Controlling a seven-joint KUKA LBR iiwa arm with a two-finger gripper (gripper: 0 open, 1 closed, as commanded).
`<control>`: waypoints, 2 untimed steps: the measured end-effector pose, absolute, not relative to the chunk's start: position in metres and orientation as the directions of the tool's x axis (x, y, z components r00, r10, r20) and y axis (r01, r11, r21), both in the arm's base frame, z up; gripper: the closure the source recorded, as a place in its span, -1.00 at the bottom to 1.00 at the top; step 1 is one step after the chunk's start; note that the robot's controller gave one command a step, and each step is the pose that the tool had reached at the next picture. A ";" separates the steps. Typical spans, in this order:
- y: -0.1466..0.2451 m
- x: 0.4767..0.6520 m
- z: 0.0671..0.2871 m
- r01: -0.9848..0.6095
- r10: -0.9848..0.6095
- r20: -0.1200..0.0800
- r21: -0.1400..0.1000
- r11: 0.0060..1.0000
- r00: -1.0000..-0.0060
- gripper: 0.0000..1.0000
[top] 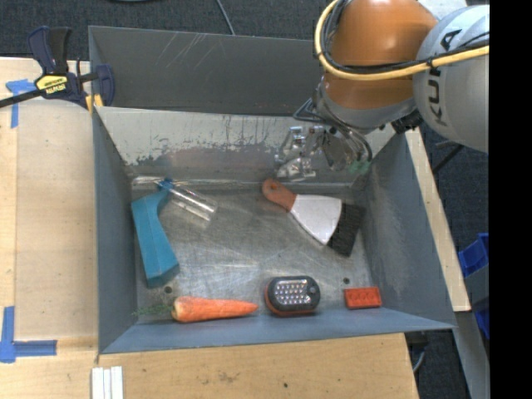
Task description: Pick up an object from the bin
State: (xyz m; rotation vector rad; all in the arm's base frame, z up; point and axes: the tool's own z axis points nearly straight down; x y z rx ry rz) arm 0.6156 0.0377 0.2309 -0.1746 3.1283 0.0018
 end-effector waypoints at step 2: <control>0.079 0.610 0.193 -0.507 -0.507 -0.002 0.001 0.862 -0.862 -1.00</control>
Offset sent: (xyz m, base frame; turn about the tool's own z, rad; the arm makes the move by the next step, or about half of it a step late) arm 0.0000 0.0000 0.0000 0.0000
